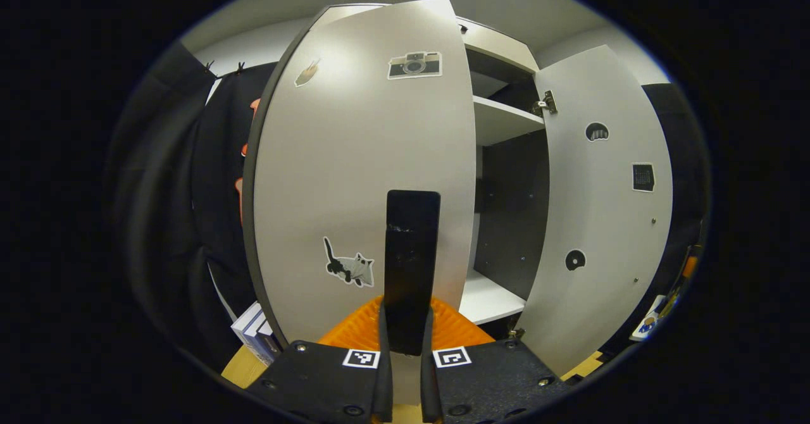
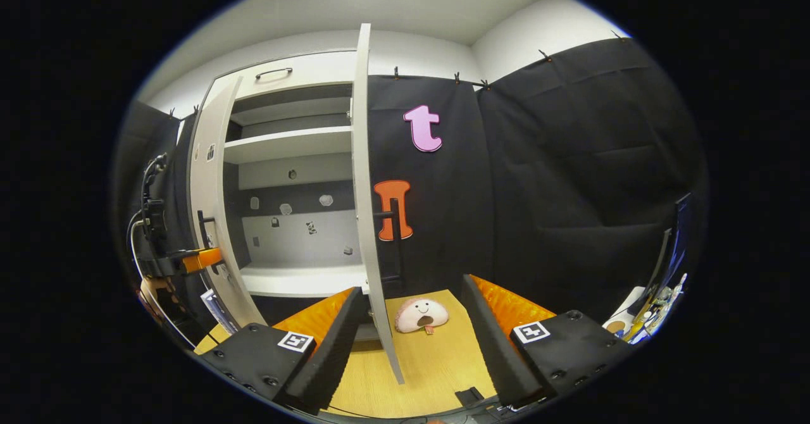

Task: Open the right door of the double-door shoe cabinet with the right hand, and open the left door with the left hand.

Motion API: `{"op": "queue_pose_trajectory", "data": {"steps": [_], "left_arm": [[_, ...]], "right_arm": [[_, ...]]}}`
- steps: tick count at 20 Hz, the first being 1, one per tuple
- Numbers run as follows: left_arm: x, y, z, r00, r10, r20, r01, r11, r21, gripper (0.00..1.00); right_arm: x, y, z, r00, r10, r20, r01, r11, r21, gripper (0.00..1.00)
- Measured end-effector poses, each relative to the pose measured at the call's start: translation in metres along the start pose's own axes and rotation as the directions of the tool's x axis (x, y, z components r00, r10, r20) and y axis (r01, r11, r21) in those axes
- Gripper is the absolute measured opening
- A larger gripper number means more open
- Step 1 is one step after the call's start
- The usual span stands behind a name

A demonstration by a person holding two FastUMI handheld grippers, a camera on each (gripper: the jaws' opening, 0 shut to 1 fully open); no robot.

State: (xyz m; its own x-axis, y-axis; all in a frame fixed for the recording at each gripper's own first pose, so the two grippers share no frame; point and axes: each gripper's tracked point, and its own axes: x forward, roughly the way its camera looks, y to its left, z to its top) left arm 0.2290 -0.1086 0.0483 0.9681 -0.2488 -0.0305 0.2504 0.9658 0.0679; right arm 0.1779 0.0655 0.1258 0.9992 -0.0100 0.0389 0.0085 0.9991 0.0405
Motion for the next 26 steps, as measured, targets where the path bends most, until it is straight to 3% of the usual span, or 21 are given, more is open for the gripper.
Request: {"op": "queue_pose_trajectory", "data": {"steps": [9, 10, 11, 14, 15, 16, 26], "left_arm": [[-0.044, 0.027, -0.001, 0.998, -0.055, 0.001, 0.055, 0.998, -0.018, 0.17], [-0.047, 0.031, -0.001, 0.999, -0.052, 0.002, 0.052, 0.998, -0.021, 0.17], [-0.052, 0.034, -0.002, 0.999, -0.047, 0.004, 0.048, 0.999, -0.023, 0.17], [-0.060, 0.042, -0.001, 1.000, -0.023, 0.015, 0.023, 1.000, -0.018, 0.15], [-0.065, 0.046, 0.000, 1.000, -0.014, 0.018, 0.014, 1.000, -0.015, 0.15], [-0.071, 0.053, 0.002, 1.000, 0.000, 0.020, 0.000, 1.000, -0.012, 0.17], [-0.107, 0.099, 0.013, 0.993, 0.115, 0.033, -0.115, 0.993, 0.009, 0.07]], "right_arm": [[-0.033, 0.036, -0.001, 1.000, 0.004, 0.027, -0.004, 1.000, -0.014, 0.99], [-0.033, 0.038, 0.000, 1.000, 0.004, 0.028, -0.003, 1.000, -0.016, 0.89], [-0.034, 0.040, -0.001, 1.000, 0.006, 0.026, -0.005, 1.000, -0.018, 0.99], [-0.033, 0.048, -0.003, 1.000, 0.018, 0.017, -0.017, 0.999, -0.032, 0.99], [-0.032, 0.053, -0.004, 1.000, 0.025, 0.017, -0.024, 0.999, -0.035, 0.89], [-0.032, 0.056, -0.004, 0.999, 0.032, 0.015, -0.031, 0.999, -0.037, 0.99], [-0.021, 0.085, -0.013, 0.996, 0.092, -0.002, -0.092, 0.995, -0.033, 0.99]]}}
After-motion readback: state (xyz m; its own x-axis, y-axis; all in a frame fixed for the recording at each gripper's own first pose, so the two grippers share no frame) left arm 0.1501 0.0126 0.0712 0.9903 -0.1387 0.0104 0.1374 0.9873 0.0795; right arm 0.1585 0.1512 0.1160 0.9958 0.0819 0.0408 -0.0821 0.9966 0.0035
